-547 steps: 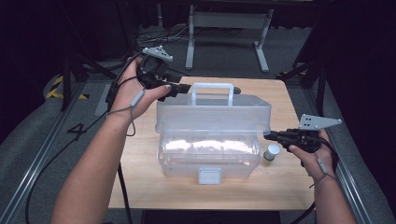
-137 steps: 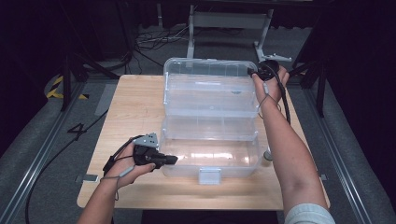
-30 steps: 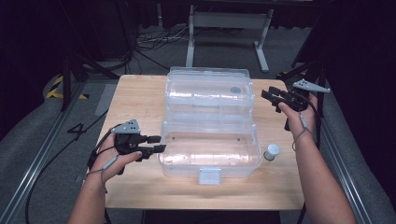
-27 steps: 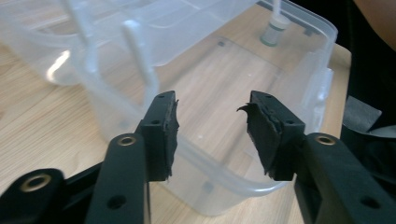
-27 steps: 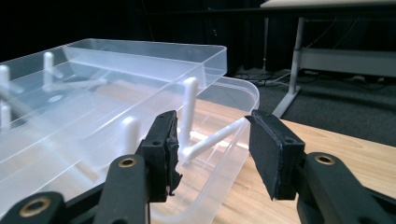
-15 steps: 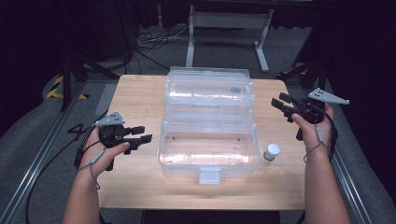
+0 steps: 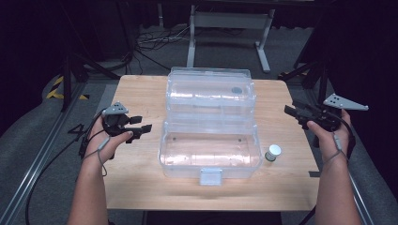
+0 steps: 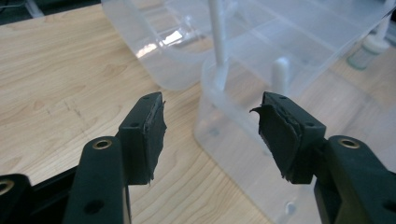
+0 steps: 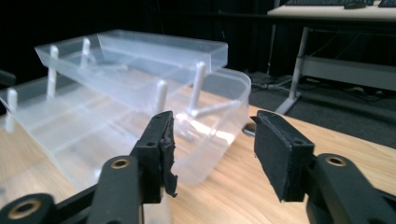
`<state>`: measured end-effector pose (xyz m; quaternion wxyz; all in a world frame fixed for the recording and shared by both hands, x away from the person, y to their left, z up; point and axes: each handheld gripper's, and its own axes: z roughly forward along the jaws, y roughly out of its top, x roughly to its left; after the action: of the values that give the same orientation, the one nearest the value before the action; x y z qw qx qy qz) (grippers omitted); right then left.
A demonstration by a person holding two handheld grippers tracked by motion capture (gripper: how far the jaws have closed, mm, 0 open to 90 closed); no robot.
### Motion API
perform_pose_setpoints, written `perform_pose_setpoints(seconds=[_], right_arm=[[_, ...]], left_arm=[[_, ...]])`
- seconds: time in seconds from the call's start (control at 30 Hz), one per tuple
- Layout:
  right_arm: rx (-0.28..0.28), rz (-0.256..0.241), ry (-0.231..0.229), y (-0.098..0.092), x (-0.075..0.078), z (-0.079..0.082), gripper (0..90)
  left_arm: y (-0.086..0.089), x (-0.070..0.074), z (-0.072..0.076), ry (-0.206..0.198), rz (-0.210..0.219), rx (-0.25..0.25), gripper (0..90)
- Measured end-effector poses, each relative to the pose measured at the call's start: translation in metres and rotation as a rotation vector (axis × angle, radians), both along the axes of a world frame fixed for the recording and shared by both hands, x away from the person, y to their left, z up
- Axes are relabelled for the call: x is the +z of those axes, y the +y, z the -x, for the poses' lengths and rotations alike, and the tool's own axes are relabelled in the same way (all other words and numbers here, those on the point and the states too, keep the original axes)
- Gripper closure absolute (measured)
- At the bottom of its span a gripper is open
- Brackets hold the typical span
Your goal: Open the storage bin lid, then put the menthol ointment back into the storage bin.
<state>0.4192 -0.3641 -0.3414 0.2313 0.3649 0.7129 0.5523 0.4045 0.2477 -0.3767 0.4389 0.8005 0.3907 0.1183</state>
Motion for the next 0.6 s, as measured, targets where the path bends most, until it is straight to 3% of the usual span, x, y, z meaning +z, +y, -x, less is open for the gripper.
perform_pose_setpoints(seconds=[0.13,0.37,0.5,0.57,0.6], right_arm=[[0.025,0.036,0.056,0.0,-0.005,0.0,51.4],[-0.01,0.097,0.108,0.001,-0.011,0.002,47.0],[0.0,0.045,0.117,0.001,-0.011,0.004,45.1],[-0.007,0.066,0.108,0.0,-0.01,0.005,44.4],[-0.02,0.07,0.126,0.0,-0.01,0.006,44.0]], left_arm=[[0.005,-0.008,0.0,0.01,-0.02,0.006,42.0],[0.009,-0.009,0.003,-0.005,-0.023,0.024,41.6],[0.01,-0.009,0.002,-0.003,-0.025,0.035,41.5],[0.01,-0.009,0.001,-0.003,-0.029,0.034,41.5],[0.011,-0.009,0.001,-0.005,-0.031,0.035,41.5]])
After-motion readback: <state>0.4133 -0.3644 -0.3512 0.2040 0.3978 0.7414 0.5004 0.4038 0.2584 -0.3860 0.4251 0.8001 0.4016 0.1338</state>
